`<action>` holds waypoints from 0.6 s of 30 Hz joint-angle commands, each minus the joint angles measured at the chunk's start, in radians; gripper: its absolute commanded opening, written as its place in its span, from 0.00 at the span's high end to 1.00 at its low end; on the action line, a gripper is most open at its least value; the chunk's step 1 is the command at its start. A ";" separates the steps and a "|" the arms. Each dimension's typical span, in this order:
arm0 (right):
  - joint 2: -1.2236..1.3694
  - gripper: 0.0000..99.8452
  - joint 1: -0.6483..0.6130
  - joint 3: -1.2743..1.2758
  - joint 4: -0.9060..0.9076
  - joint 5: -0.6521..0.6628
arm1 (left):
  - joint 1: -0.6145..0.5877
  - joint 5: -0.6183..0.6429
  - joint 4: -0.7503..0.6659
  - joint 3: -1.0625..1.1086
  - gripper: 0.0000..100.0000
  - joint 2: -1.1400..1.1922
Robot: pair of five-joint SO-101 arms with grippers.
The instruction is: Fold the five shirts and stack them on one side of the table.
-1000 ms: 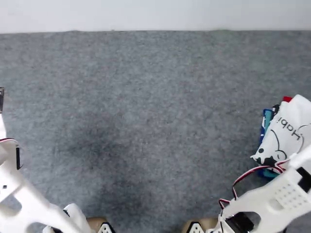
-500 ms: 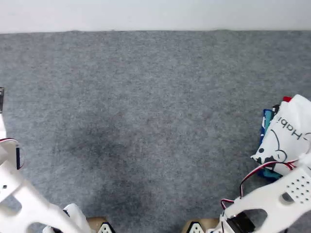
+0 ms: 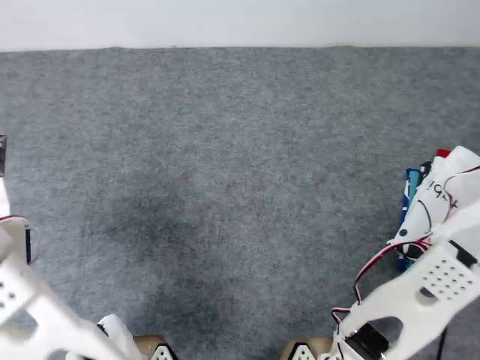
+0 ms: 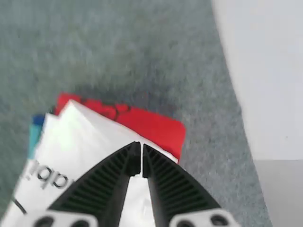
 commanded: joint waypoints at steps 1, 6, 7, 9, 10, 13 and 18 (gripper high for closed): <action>-0.166 0.99 -0.061 0.074 0.044 -0.026 | 0.021 0.043 0.015 -0.021 0.99 -0.155; -0.452 0.99 -0.173 0.480 0.042 -0.032 | 0.190 0.143 0.003 0.104 0.99 -0.377; -0.512 0.99 -0.197 0.577 0.042 -0.035 | 0.216 0.166 -0.015 0.143 0.99 -0.411; -0.628 0.99 -0.248 0.760 0.039 -0.091 | 0.252 0.206 -0.057 0.220 0.99 -0.466; -0.685 0.99 -0.274 0.842 0.039 -0.132 | 0.265 0.219 -0.074 0.259 0.99 -0.491; -0.839 0.99 -0.363 1.062 0.038 -0.255 | 0.310 0.264 -0.123 0.363 0.99 -0.554; -1.043 0.99 -0.519 1.372 0.005 -0.433 | 0.399 0.364 -0.236 0.518 0.99 -0.638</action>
